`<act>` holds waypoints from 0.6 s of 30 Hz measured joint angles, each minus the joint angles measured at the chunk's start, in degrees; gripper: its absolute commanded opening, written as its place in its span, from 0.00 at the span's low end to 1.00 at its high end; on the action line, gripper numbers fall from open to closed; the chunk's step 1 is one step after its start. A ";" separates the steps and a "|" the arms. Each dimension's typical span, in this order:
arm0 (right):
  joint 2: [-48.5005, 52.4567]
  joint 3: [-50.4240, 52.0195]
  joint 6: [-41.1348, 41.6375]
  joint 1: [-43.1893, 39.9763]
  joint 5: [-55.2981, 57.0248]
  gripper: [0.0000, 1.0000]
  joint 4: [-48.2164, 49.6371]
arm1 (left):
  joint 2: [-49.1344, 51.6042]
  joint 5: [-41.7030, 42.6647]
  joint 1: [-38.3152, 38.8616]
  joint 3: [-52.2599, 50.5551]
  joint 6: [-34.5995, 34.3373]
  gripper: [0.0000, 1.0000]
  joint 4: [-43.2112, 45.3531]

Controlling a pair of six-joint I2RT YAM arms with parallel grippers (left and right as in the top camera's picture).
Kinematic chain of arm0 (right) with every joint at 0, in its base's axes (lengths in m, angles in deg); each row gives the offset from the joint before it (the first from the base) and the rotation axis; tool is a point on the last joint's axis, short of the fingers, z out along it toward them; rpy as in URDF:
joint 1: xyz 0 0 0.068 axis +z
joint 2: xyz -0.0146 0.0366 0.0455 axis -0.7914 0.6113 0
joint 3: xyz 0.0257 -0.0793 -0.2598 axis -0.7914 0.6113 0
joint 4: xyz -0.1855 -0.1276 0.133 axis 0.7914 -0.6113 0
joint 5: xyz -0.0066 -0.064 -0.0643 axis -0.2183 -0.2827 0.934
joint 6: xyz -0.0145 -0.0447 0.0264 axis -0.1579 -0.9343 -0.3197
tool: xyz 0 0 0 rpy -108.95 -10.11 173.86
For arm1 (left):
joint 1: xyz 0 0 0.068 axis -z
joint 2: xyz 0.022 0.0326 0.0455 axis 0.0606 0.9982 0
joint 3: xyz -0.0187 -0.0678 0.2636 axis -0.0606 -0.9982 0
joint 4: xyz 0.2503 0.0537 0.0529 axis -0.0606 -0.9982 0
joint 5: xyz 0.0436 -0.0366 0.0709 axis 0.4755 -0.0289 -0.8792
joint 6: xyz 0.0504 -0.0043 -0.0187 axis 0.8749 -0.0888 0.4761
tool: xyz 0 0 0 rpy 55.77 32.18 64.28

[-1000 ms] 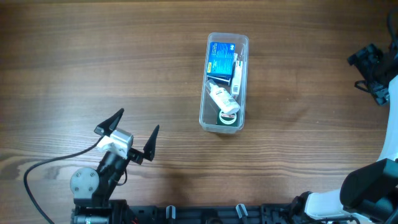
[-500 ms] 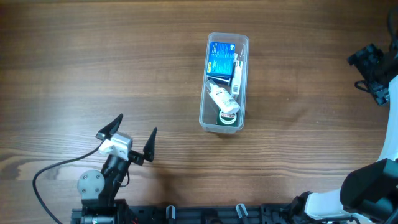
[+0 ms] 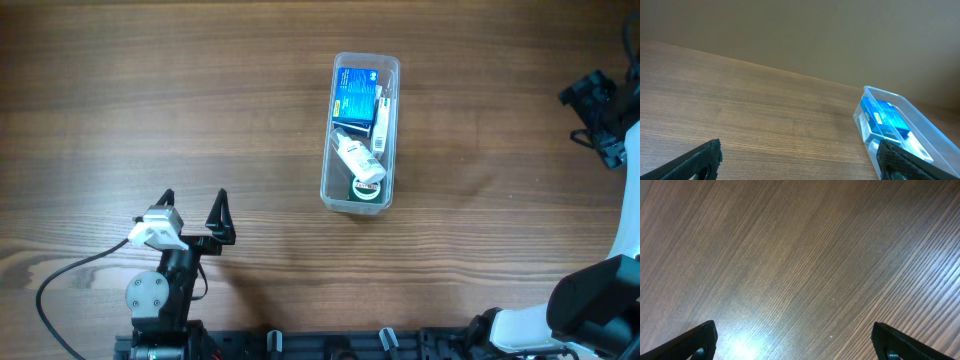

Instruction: Pack container

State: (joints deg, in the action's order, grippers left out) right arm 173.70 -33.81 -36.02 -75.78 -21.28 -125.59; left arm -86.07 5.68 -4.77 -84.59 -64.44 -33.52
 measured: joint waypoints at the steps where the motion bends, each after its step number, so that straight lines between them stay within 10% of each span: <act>1: 0.00 0.00 0.00 0.00 0.00 1.00 0.00 | 0.00 -0.04 0.00 0.00 0.00 1.00 0.00; 18: 0.00 0.00 0.00 0.00 0.00 1.00 0.00 | 0.00 -0.44 0.00 0.00 -0.04 1.00 -0.02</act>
State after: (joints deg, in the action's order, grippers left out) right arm 173.70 -33.81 -36.02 -75.78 -21.28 -125.59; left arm -86.07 5.25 -4.77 -84.59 -64.48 -33.54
